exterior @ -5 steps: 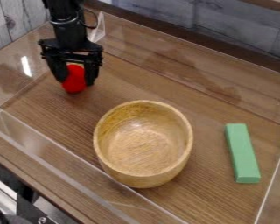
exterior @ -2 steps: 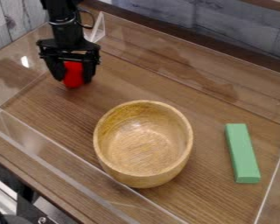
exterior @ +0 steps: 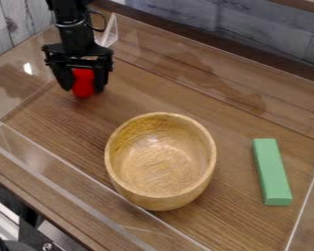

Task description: Move the red fruit to the right

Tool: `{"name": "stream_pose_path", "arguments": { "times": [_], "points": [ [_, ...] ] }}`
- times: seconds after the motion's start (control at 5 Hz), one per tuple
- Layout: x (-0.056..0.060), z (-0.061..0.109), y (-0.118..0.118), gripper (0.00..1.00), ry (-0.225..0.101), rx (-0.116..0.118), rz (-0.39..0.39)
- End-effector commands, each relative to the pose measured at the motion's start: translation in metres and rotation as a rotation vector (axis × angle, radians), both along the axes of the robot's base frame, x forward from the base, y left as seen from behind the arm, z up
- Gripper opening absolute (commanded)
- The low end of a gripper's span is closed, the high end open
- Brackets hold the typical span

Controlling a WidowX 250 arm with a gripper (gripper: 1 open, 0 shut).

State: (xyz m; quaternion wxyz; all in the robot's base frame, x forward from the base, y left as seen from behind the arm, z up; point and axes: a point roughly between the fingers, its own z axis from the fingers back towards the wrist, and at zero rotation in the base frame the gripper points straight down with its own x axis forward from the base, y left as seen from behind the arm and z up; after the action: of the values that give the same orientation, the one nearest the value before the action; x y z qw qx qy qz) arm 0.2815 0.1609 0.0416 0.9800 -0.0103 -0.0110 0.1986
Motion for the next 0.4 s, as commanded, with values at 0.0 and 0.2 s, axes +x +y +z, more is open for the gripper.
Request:
{"name": "stream_pose_path", "arguments": {
  "times": [0.0, 0.2],
  "points": [
    [0.0078, 0.0151, 0.0088, 1.00, -0.049, 0.020, 0.031],
    [0.0078, 0.0147, 0.0073, 1.00, -0.045, 0.012, 0.037]
  ]
}}
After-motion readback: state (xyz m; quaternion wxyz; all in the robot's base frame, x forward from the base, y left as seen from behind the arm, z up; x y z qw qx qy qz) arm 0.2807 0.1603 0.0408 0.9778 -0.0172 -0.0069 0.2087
